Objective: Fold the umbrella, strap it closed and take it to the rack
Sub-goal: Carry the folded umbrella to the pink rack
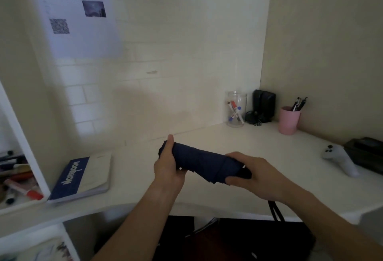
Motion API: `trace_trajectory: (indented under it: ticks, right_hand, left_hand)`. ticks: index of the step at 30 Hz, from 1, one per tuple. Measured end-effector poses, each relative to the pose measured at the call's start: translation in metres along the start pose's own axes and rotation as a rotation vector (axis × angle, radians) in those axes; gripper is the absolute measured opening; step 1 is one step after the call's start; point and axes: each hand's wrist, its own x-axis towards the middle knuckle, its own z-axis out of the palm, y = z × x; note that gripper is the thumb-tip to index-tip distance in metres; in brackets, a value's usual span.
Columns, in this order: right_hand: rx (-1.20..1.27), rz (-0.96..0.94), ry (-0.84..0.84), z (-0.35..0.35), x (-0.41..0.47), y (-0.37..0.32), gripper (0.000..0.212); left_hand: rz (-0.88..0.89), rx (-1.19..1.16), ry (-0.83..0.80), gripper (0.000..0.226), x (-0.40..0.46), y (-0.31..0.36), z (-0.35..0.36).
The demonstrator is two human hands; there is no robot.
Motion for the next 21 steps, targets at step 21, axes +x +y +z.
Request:
trace_trajectory:
  ticks: [21]
  right_hand:
    - [0.202, 0.609, 0.555, 0.02, -0.026, 0.077, 0.039]
  left_hand:
    - [0.551, 1.177, -0.12, 0.028, 0.035, -0.045, -0.052]
